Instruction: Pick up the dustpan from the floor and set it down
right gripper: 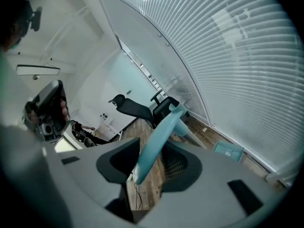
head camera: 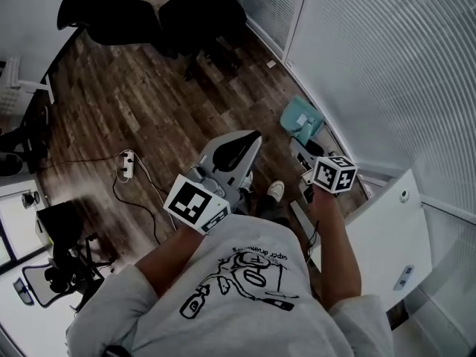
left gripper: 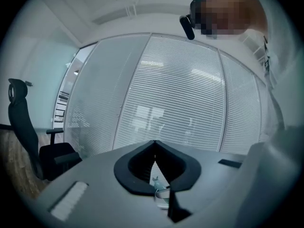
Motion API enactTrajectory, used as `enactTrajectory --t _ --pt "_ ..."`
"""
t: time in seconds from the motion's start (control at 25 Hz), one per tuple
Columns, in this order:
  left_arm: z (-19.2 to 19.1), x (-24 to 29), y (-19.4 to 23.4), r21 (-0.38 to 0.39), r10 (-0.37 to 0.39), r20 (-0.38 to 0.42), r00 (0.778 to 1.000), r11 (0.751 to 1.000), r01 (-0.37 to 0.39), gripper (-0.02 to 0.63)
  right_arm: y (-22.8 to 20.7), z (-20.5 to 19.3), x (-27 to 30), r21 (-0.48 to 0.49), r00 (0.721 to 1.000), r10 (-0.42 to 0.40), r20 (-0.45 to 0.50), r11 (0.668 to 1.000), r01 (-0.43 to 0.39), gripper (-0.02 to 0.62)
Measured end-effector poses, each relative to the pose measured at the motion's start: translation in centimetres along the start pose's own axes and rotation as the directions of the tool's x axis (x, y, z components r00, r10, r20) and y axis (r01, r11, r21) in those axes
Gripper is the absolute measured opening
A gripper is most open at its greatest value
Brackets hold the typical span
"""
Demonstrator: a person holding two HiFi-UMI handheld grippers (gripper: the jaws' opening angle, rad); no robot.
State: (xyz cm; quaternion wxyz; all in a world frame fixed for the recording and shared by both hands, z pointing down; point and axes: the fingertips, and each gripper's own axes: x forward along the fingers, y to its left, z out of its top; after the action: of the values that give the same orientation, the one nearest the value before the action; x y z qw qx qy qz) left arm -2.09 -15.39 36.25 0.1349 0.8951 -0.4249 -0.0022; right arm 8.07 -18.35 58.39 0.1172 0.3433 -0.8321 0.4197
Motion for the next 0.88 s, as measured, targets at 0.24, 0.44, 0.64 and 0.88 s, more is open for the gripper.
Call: enactTrajectory --t 0.24,0.44,0.64,0.88 --pt "0.8 0.5 -0.3 0.013 -0.008 0.012 1.0 1.0 0.008 0.002 2.4 2.5 -2.3 -0.004 0.999 0.034 0.028 0.999 -0.034 0.126" --pt "1.4 0.6 -1.0 0.031 -0.027 0.019 0.999 0.999 0.026 0.002 4.6 4.1 -4.6 -0.011 0.998 0.045 0.043 0.999 -0.045 0.127" --pt "2.4 0.6 -1.4 0.039 -0.027 0.034 0.999 0.999 0.026 0.002 7.6 6.3 -7.2 -0.026 0.994 0.077 0.081 0.997 -0.075 0.127" --pt "2.8 0.8 -1.9 0.045 -0.029 0.045 0.999 0.999 0.027 0.002 11.2 8.2 -10.5 -0.058 0.987 0.115 0.114 0.992 -0.109 0.127"
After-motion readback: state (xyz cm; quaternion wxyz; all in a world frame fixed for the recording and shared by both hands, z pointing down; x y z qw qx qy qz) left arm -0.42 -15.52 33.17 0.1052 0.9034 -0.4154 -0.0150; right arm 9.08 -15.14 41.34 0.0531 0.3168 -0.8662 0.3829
